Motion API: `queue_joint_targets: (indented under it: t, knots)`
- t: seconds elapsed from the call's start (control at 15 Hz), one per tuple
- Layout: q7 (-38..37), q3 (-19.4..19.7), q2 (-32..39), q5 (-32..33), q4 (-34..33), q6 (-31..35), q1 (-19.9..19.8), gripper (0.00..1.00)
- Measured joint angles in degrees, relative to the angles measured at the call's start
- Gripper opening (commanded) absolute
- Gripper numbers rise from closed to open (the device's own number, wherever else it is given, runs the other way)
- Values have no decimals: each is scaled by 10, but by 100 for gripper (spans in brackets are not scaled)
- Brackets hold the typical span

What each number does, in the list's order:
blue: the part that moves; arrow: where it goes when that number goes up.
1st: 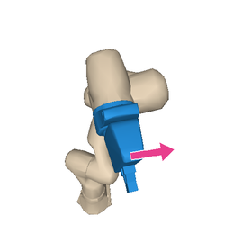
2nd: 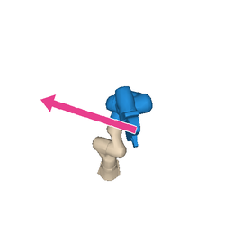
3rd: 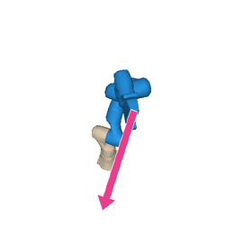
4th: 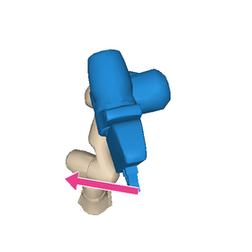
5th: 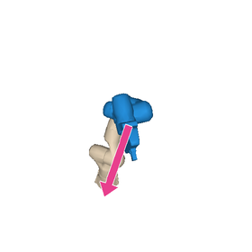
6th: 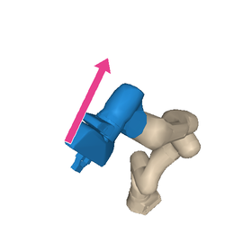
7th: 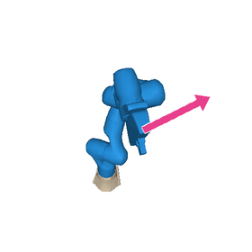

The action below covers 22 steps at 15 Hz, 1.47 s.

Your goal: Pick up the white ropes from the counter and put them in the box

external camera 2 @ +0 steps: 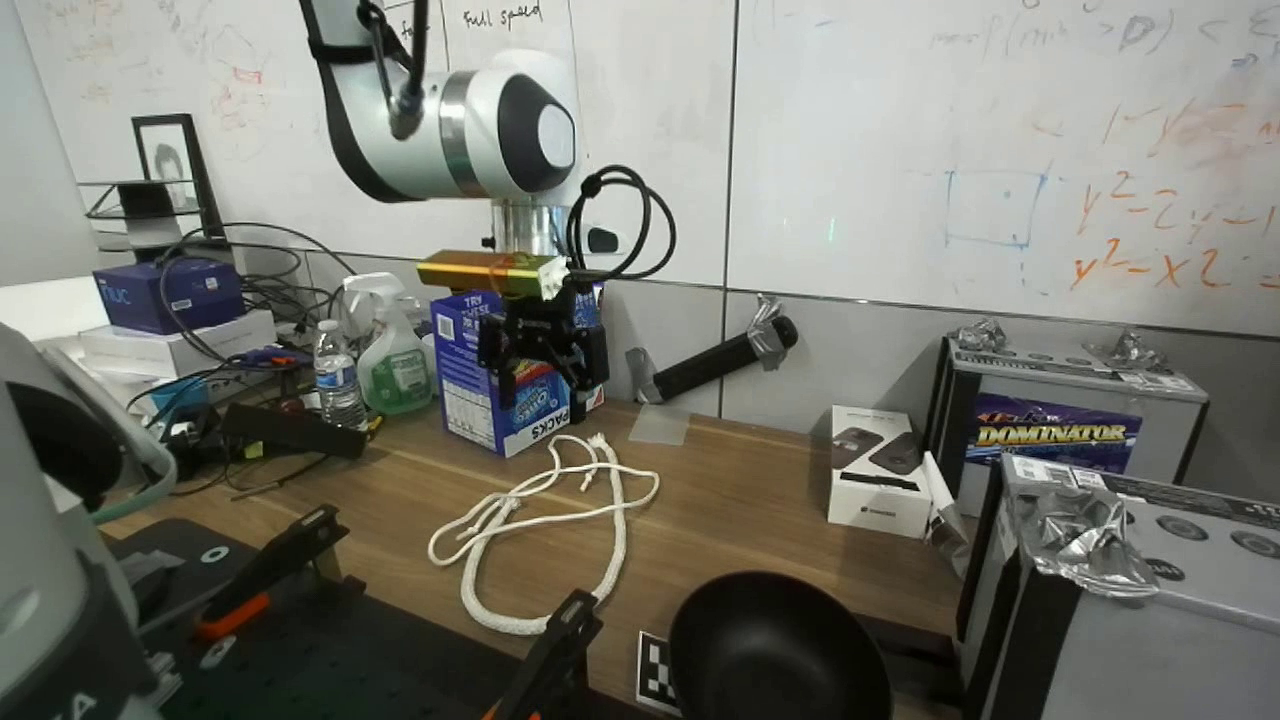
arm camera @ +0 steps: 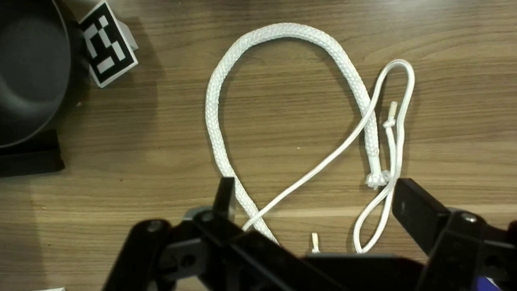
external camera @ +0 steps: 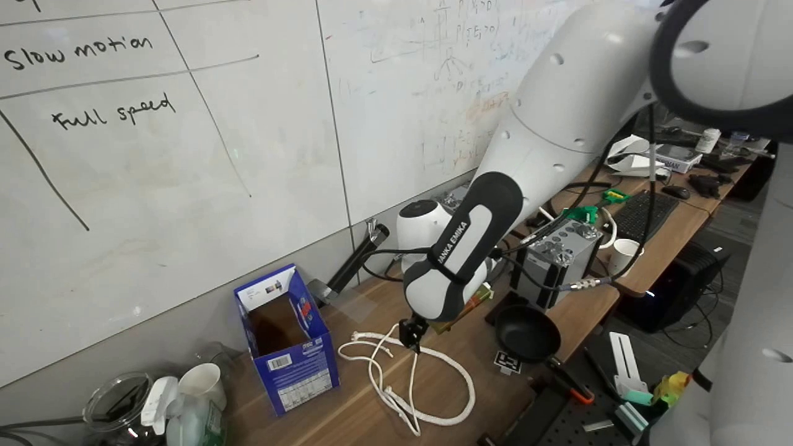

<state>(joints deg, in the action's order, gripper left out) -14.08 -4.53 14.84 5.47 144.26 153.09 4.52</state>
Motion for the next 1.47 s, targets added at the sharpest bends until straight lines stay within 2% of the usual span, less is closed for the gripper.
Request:
queue_joint_targets:
  t: [0.27, 0.67, 1.47]
  knots:
    - [-9, 19, 82, 8, -55, 9, 28, 100]
    - [-9, 21, 182, 1, -127, 23, 47, 100]
    - [15, -11, 281, -29, -196, 106, 58, 100]
